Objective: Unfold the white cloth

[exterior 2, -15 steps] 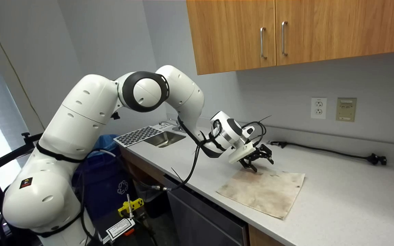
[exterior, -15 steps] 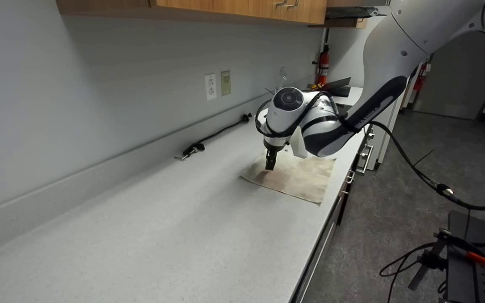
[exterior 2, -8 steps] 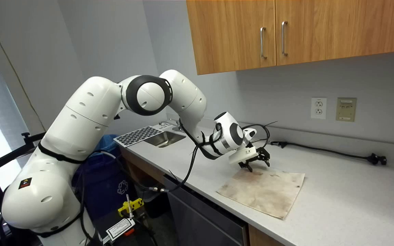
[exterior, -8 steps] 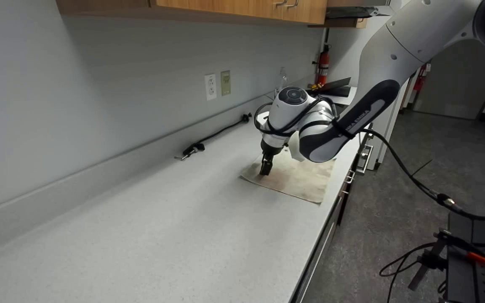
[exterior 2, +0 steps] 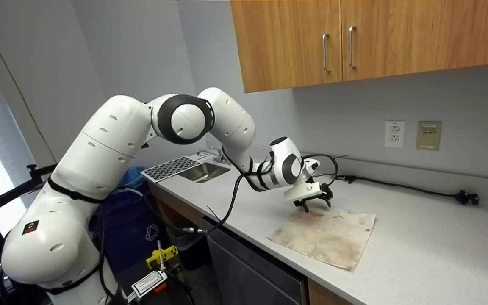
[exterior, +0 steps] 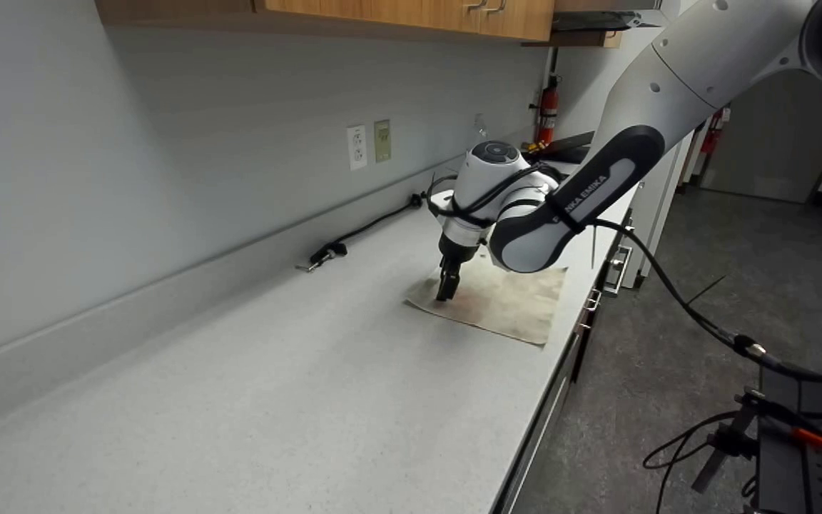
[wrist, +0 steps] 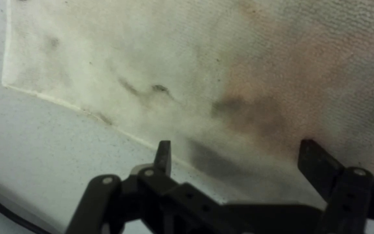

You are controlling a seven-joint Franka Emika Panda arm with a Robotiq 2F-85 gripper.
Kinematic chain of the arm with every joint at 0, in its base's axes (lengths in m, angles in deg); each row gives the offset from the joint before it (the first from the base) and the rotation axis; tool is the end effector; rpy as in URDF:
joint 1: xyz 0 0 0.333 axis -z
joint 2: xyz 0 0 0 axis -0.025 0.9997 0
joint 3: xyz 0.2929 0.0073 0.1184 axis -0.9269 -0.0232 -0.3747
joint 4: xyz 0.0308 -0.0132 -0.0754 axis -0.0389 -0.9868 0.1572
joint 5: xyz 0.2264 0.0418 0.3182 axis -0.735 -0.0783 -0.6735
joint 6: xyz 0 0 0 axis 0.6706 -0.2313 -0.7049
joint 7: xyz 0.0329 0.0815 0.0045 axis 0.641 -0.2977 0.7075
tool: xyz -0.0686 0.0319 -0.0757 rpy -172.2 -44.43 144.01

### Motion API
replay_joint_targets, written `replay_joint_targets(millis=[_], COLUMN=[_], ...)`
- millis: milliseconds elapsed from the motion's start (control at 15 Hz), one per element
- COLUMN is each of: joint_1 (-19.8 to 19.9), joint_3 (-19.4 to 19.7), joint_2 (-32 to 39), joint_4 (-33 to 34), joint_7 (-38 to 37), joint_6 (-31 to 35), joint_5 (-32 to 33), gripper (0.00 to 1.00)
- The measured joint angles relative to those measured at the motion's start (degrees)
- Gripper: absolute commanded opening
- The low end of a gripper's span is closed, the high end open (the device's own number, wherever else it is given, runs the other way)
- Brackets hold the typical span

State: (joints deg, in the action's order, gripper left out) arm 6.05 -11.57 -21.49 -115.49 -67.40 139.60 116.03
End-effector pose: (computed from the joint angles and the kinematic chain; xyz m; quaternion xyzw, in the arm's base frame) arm 0.7056 -0.0115 0.1699 0.9321 0.2941 0.1607 0.1376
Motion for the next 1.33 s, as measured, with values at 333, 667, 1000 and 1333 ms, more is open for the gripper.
replay_joint_targets(millis=[333, 667, 1000, 1333], joint_1=[0.0, -0.5, -0.5, -0.5], joint_3=[0.1, 0.7, 0.7, 0.7], joint_2=[0.0, 0.0, 0.0, 0.0], joint_4=[0.1, 0.0, 0.0, 0.0], joint_7=[4.4, 4.5, 4.5, 4.5], joint_6=[0.0, 0.0, 0.0, 0.0], joint_5=[-4.2, -4.7, -4.7, -4.7], gripper=[1.0, 1.0, 1.0, 1.0])
